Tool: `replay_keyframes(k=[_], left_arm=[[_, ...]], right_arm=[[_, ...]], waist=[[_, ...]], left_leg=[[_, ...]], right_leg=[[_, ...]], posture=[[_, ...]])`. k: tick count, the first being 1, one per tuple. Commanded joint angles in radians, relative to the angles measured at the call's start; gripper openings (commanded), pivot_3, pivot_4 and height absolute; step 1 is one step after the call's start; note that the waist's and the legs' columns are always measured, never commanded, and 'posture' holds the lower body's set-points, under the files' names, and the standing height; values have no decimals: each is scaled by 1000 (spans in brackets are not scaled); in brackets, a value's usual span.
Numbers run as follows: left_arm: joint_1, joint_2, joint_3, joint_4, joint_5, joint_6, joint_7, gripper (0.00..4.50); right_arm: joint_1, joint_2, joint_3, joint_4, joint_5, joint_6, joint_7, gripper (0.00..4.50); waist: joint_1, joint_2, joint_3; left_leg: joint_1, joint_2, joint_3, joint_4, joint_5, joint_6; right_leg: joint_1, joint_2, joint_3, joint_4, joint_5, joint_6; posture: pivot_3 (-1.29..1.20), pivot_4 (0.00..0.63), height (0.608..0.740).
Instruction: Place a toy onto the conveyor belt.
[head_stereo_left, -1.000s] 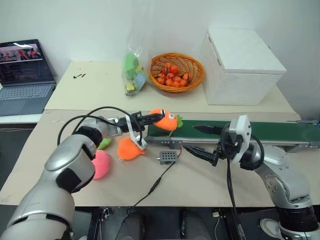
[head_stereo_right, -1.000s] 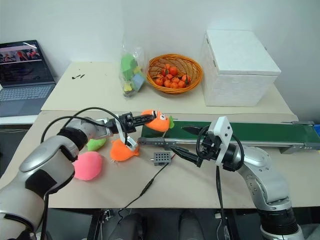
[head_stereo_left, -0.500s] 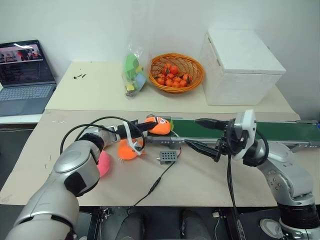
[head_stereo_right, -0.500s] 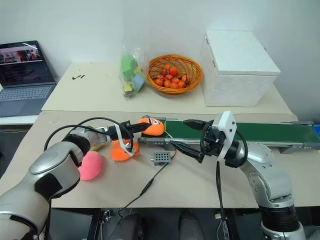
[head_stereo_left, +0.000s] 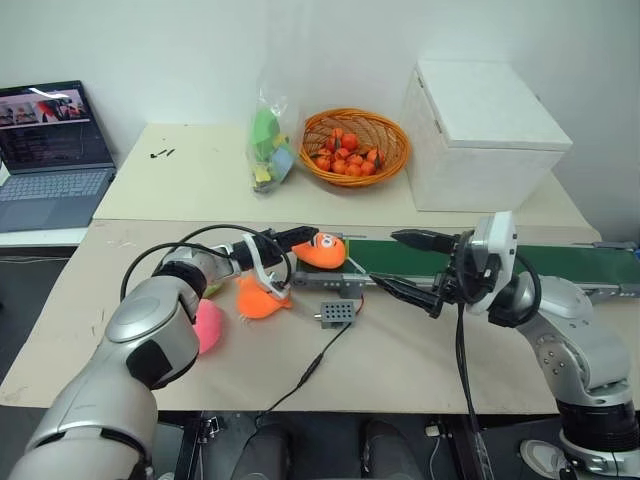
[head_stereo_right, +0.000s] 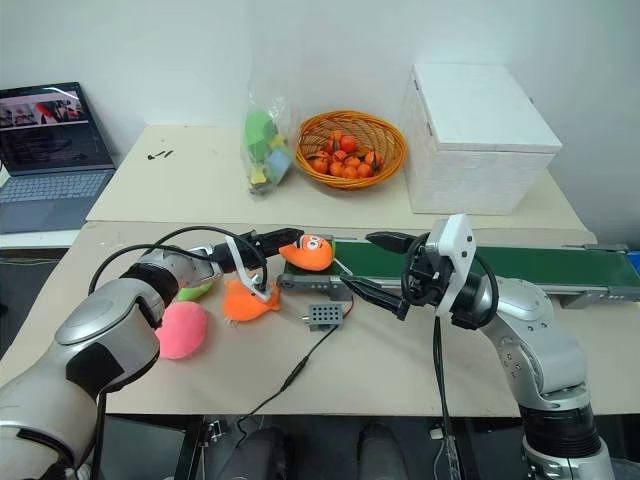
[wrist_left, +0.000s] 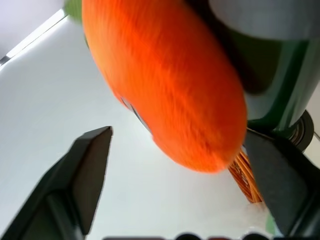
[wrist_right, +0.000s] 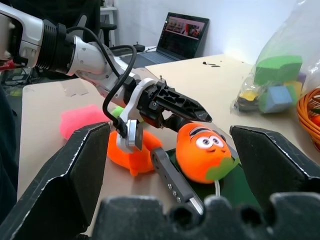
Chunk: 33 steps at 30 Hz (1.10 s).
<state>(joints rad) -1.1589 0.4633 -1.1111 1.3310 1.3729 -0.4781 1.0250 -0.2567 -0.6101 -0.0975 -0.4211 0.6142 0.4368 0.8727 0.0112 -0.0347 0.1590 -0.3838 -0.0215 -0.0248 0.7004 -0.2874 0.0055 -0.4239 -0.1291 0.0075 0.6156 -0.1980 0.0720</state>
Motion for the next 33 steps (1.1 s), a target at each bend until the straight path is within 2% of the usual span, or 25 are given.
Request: replay_keyframes(k=[1, 7, 13, 16, 19, 21, 23, 25, 28, 33], left_arm=[[-10, 18, -1, 9, -15, -40, -30, 4465], [-44, 64, 35, -8, -71, -157, -85, 4465], [-55, 120, 166, -16, -237, -365, -298, 4465], [-31, 138, 335, 6, -451, -512, -572, 4465], [10, 131, 551, 37, -732, -573, -993, 4465], [63, 96, 760, 22, -1027, -502, -1461, 4465], [109, 59, 947, -42, -1304, -309, -1882, 4465], [141, 41, 1060, -118, -1476, -105, -2138, 4465], [212, 38, 1138, -283, -1629, 174, -2341, 4465], [383, 30, 1177, -617, -1735, 430, -2336, 4465]], right_arm=[[-13, -8, -33, -8, 22, -14, 5, 4500], [-1, 5, -50, 8, 32, -31, 7, 4500], [46, 58, -76, 44, 46, -90, 27, 4500], [77, 79, -80, 53, 54, -119, 40, 4500], [101, 105, -99, 60, 87, -133, 54, 4500], [116, 135, -131, 68, 148, -140, 71, 4500], [125, 159, -161, 82, 190, -150, 79, 4500], [133, 165, -167, 87, 190, -158, 87, 4500], [147, 169, -166, 81, 192, -161, 95, 4500], [169, 180, -158, 72, 192, -156, 88, 4500]], waist=[[0, 0, 0], [-1, 0, 0], [1, 0, 0], [0, 0, 0], [-4, 0, 0], [-9, 1, 0], [-16, 1, 0], [-25, 1, 0], [-35, 1, 0], [-50, 1, -1]], left_leg=[[0, 0, 0, 0, 0, 0], [-1, 0, 0, 0, 0, 0], [-2, 0, 0, 0, 0, 0], [-3, 0, 0, 0, 0, 0], [-2, 0, 0, 1, 0, 0], [-2, 0, 0, 1, 0, 0], [-1, 0, 1, 1, 0, 1], [-1, 0, 0, 1, -1, 1], [-1, 0, 0, 3, -2, 4], [2, 1, -3, 4, -3, 5]], right_leg=[[0, 0, 0, 0, 0, 0], [-1, 0, 0, 0, 0, 0], [-2, 0, 0, -1, 0, 0], [-2, 0, 0, -2, 0, 0], [-2, 0, 0, -1, 0, 0], [-2, 0, 0, -1, 0, 0], [-1, 0, 0, -1, 0, 0], [-1, 0, 0, 0, 0, 0], [-1, 0, 0, 1, 0, 0], [-1, 0, 3, 4, 0, 0]], posture=[[0, 150, 727], [0, 150, 727], [0, 150, 727], [0, 150, 727], [0, 150, 727], [0, 150, 727], [0, 150, 727], [0, 150, 727], [0, 150, 727], [0, 150, 727]])
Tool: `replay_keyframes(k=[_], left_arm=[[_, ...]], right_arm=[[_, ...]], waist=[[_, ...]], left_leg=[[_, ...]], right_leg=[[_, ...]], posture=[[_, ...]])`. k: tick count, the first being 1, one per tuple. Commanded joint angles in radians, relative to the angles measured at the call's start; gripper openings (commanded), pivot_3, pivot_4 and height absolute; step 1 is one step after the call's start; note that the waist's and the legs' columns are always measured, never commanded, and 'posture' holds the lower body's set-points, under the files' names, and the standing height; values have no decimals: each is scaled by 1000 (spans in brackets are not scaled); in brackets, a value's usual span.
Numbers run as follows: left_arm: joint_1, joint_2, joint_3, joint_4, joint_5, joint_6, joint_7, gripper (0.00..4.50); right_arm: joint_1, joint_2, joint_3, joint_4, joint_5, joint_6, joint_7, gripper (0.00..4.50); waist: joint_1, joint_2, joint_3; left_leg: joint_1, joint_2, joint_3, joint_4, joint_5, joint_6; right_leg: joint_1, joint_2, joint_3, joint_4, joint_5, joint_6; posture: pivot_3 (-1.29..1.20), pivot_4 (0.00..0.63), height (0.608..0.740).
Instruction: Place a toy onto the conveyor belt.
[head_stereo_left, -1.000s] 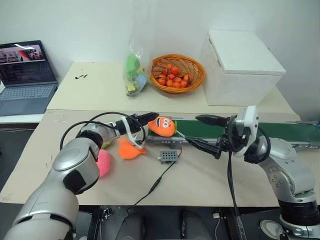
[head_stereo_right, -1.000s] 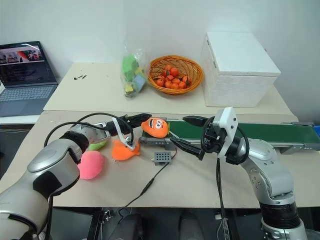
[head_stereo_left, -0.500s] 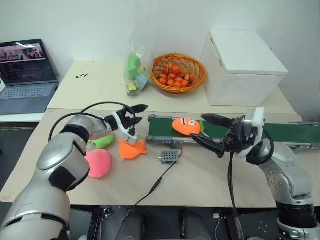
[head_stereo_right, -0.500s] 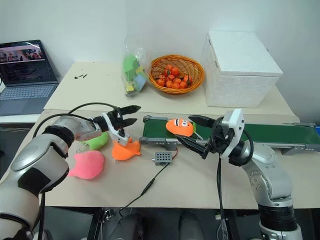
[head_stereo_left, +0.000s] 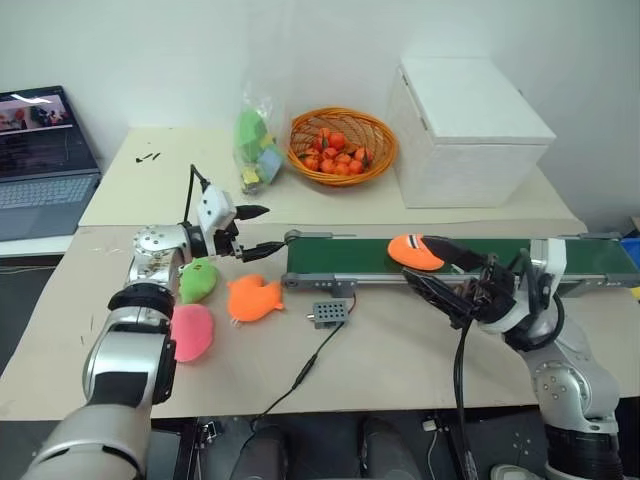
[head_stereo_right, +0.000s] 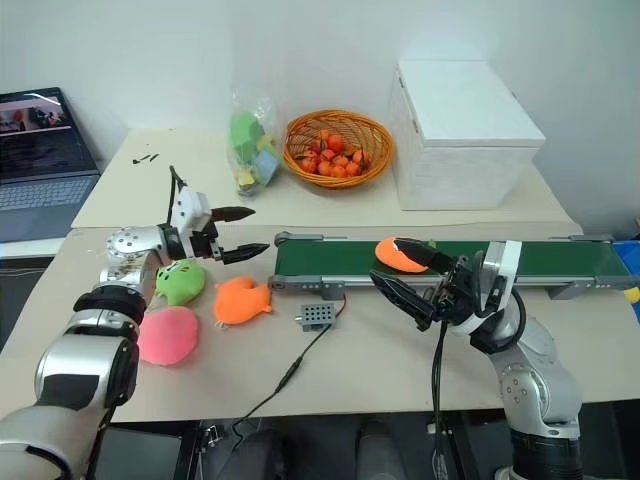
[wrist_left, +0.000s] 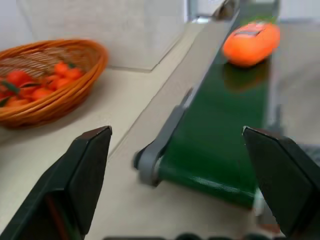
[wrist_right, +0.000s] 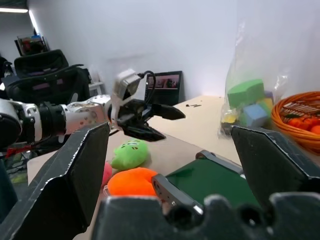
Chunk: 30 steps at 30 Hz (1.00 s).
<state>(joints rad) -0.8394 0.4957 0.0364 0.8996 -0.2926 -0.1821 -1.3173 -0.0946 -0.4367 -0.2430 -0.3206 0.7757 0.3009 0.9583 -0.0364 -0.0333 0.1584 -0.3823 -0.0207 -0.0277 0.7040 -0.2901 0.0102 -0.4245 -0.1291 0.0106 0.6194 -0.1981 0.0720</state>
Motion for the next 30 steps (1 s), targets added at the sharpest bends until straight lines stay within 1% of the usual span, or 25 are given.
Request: replay_keyframes(k=[1, 2, 4, 10, 24, 30], left_arm=[[89, -4, 33, -237, -81, 166, 22, 4465], [112, -4, 37, -281, -94, 209, 32, 4465], [148, -2, 38, -332, -93, 239, 54, 4465], [188, 1, 40, -398, -89, 291, 76, 4465], [212, 7, 10, -473, -72, 323, 45, 4465], [223, 16, -15, -503, -75, 330, -2, 4465]], right_arm=[[10, 7, -13, -29, 30, -18, 0, 4500], [13, 7, -13, -30, 29, -17, -1, 4500], [15, 9, -15, -32, 34, -15, -5, 4500], [14, 2, -11, -27, 34, -16, -7, 4500], [-8, -8, 3, -11, 19, -14, -10, 4500], [-11, -14, 6, -10, 21, -13, -4, 4500]], waist=[[-2, 0, 0], [-2, 0, 0], [-1, 0, 0], [4, 0, 0], [18, 0, 0], [21, 0, 0]], left_leg=[[1, 0, -1, 0, 0, 0], [1, 0, -2, 0, 0, 0], [2, 0, -2, 1, 0, 0], [8, 0, -2, 1, 0, 0], [9, 0, -1, 0, 0, 0], [9, 0, 0, 0, 0, 0]], right_leg=[[0, 0, 0, 1, 0, 0], [0, 0, 1, 2, 0, 0], [0, 0, 2, 4, 0, 0], [3, 0, 3, 7, 0, 0], [3, 0, 4, 7, 0, -1], [3, 0, 4, 6, 0, -1]], posture=[[0, 150, 727], [0, 150, 727], [0, 150, 727], [0, 150, 727], [0, 150, 727], [0, 150, 727]])
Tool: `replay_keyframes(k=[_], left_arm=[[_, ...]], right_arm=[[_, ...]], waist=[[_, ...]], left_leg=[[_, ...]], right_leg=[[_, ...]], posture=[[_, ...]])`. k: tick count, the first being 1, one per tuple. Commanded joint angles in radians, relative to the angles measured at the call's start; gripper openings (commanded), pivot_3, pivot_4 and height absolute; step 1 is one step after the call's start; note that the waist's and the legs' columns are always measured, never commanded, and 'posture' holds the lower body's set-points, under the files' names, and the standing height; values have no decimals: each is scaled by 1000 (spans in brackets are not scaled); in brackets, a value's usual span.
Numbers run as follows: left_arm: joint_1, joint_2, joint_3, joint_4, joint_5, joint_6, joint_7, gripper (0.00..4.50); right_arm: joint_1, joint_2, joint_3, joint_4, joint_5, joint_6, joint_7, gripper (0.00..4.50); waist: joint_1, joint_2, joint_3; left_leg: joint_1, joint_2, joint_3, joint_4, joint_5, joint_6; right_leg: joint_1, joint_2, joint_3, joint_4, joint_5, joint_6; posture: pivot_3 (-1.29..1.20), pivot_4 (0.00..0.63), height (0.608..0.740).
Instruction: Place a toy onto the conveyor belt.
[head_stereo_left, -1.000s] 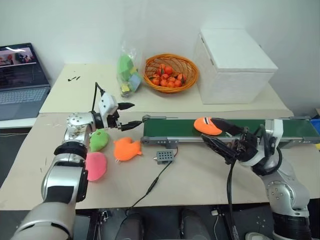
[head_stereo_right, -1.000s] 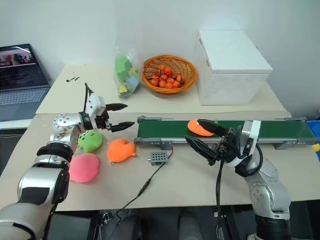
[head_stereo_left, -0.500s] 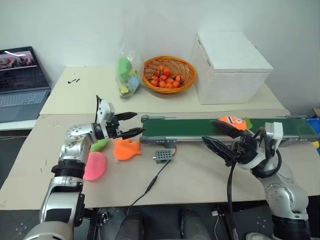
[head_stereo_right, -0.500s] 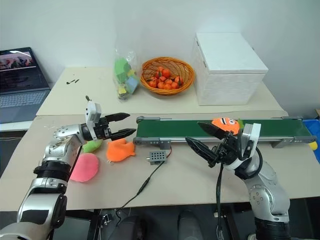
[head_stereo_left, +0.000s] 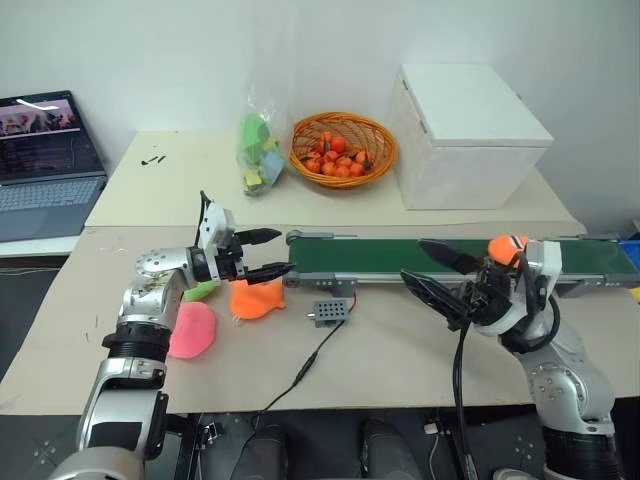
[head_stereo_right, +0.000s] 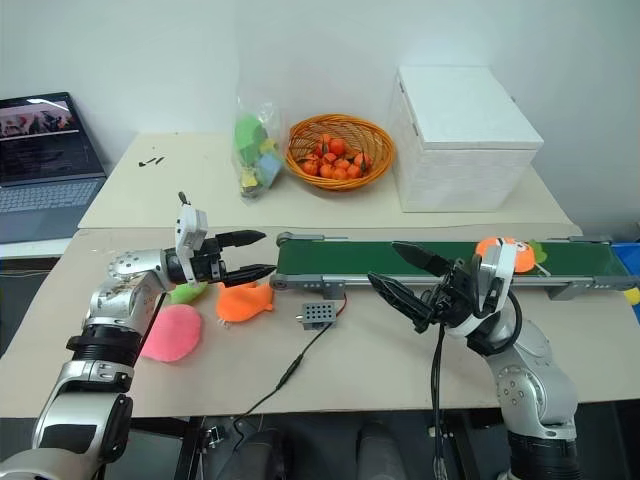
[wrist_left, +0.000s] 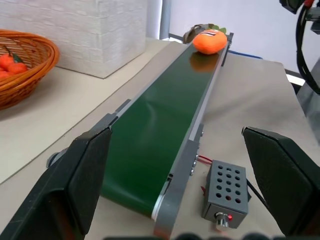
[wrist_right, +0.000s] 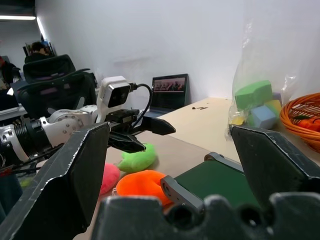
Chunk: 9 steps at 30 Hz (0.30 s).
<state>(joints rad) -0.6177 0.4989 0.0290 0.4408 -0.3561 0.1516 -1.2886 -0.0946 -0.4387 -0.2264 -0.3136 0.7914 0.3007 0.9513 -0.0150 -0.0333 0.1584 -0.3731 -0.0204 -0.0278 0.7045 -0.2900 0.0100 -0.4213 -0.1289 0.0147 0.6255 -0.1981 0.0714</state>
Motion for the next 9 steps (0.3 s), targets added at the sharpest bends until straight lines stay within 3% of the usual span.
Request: replay_keyframes(k=[1, 9], left_arm=[[0, 13, -11, -43, -9, -6, -34, 4465], [-29, 10, -13, -18, 4, -28, -27, 4465]], right_arm=[[-13, -13, -10, -16, 6, -12, 3, 4500], [0, -19, -12, -24, 7, -10, 1, 4500]], waist=[[0, 0, 0], [0, 0, 0]], left_leg=[[0, 0, 0, 0, 0, 0], [0, 0, 0, 0, 0, 0]], right_leg=[[0, 0, 0, 0, 0, 0], [0, 0, 0, -1, 0, 0]], posture=[[0, 150, 727], [0, 150, 727]])
